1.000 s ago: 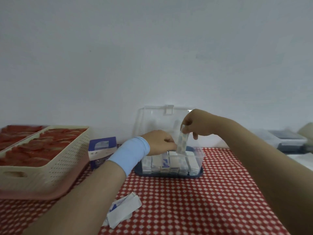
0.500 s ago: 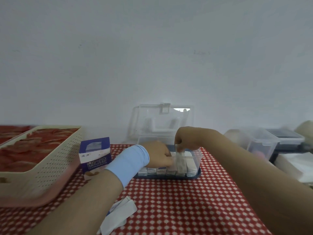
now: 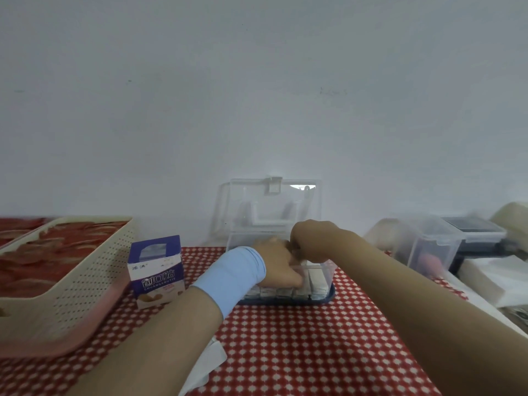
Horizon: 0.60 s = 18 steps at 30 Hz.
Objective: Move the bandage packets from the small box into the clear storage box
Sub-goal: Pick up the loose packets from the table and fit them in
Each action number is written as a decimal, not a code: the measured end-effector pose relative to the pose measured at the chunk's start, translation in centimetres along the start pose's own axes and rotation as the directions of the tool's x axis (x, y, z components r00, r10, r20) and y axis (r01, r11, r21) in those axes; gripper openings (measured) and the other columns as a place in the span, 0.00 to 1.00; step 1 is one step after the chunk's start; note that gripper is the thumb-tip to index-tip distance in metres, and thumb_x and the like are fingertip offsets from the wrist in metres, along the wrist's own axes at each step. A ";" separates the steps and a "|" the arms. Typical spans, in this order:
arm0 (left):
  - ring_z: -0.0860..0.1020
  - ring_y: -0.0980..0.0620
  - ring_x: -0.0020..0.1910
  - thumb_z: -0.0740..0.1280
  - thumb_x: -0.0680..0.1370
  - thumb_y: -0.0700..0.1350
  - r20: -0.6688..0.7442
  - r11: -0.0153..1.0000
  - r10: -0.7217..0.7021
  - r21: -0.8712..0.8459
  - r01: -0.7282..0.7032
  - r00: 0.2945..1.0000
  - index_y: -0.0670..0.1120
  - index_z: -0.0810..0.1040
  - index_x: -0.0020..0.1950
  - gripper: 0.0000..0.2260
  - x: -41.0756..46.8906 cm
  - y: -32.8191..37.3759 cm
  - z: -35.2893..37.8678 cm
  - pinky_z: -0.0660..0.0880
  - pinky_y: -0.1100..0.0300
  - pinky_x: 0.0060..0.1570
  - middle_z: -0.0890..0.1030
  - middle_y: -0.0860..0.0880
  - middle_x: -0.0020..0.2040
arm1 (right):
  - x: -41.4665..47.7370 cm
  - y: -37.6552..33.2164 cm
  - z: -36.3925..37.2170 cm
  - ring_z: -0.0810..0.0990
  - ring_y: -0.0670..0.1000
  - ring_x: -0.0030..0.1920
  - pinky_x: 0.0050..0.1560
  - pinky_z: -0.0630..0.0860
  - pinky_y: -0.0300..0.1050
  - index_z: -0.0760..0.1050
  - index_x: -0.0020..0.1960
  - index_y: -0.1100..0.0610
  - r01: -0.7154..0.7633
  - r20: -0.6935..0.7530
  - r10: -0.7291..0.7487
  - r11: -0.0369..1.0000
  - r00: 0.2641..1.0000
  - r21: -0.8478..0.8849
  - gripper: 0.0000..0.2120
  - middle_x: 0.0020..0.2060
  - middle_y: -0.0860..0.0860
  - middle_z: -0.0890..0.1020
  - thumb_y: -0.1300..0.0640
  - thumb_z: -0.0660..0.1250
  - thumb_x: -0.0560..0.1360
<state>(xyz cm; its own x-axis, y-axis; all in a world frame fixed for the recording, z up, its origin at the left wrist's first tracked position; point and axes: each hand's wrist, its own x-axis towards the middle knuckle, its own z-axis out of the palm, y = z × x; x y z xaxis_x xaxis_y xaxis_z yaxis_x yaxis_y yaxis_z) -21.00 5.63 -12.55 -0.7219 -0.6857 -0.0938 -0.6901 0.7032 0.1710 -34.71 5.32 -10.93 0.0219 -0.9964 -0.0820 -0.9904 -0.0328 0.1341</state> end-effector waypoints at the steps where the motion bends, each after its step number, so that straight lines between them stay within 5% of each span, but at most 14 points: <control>1: 0.73 0.48 0.48 0.63 0.75 0.57 0.022 0.999 -0.031 0.009 0.030 0.999 0.49 0.80 0.49 0.14 0.2 0.0 0.3 0.72 0.56 0.45 0.77 0.50 0.48 | -0.1 -0.1 0.1 0.72 0.50 0.32 0.37 0.71 0.43 0.73 0.34 0.53 -0.003 -0.009 0.003 1.000 1.000 -0.011 0.15 0.31 0.48 0.74 0.55 0.66 0.79; 4: 0.68 0.47 0.63 0.61 0.75 0.60 0.089 0.997 -0.063 0.041 0.060 0.994 0.55 0.76 0.65 0.21 0.7 -0.2 0.4 0.71 0.50 0.58 0.75 0.51 0.63 | -0.1 -0.3 0.2 0.75 0.49 0.34 0.38 0.74 0.42 0.76 0.36 0.54 -0.011 -0.025 0.010 0.999 1.000 -0.033 0.13 0.32 0.49 0.77 0.53 0.68 0.78; 6: 0.65 0.46 0.67 0.61 0.75 0.60 0.137 0.997 -0.059 0.048 0.053 0.989 0.57 0.75 0.66 0.21 0.7 -0.3 0.2 0.68 0.47 0.64 0.70 0.51 0.70 | -0.2 -0.1 0.0 0.81 0.51 0.41 0.46 0.80 0.45 0.82 0.47 0.54 0.013 -0.044 -0.013 1.000 0.999 -0.004 0.07 0.41 0.49 0.82 0.51 0.72 0.76; 8: 0.65 0.46 0.66 0.61 0.74 0.61 0.158 0.997 -0.070 0.030 0.066 0.985 0.58 0.76 0.66 0.21 0.9 -0.4 0.3 0.68 0.44 0.66 0.71 0.50 0.68 | -0.4 0.1 -0.6 0.82 0.53 0.49 0.53 0.80 0.48 0.83 0.56 0.52 0.023 -0.106 -0.018 0.999 0.994 0.038 0.10 0.50 0.50 0.84 0.52 0.72 0.75; 12: 0.69 0.48 0.52 0.63 0.74 0.59 0.159 0.995 -0.085 -0.045 0.093 0.984 0.55 0.78 0.60 0.18 0.6 -0.2 0.0 0.73 0.44 0.62 0.73 0.52 0.51 | -1.4 0.3 -1.4 0.82 0.53 0.48 0.52 0.81 0.48 0.85 0.55 0.48 0.067 -0.084 -0.063 0.997 0.994 0.044 0.09 0.50 0.48 0.85 0.54 0.68 0.78; 14: 0.72 0.46 0.51 0.63 0.75 0.58 0.153 0.996 -0.071 -0.050 0.079 0.986 0.50 0.79 0.53 0.15 0.1 0.2 -0.3 0.75 0.45 0.60 0.76 0.50 0.52 | -1.9 0.0 -1.2 0.83 0.53 0.48 0.53 0.81 0.49 0.85 0.56 0.50 0.080 0.015 -0.080 0.997 0.997 0.011 0.12 0.50 0.49 0.85 0.59 0.65 0.79; 18: 0.78 0.42 0.56 0.61 0.73 0.57 0.067 0.997 -0.046 -0.064 0.050 0.997 0.47 0.82 0.58 0.21 -1.5 0.3 -1.6 0.76 0.46 0.58 0.79 0.44 0.58 | -2.3 -0.2 -1.6 0.83 0.53 0.48 0.54 0.81 0.48 0.84 0.56 0.55 0.083 0.045 -0.085 0.995 0.995 0.048 0.12 0.51 0.52 0.85 0.63 0.64 0.78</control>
<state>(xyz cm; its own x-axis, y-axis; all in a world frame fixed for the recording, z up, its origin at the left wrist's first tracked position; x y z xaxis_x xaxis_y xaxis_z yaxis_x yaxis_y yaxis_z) -20.05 6.56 -10.79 -0.6915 -0.7028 -0.1672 -0.7205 0.6546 0.2288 -34.36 7.49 -9.15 0.0997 -0.9855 -0.1372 -0.9906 -0.1113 0.0792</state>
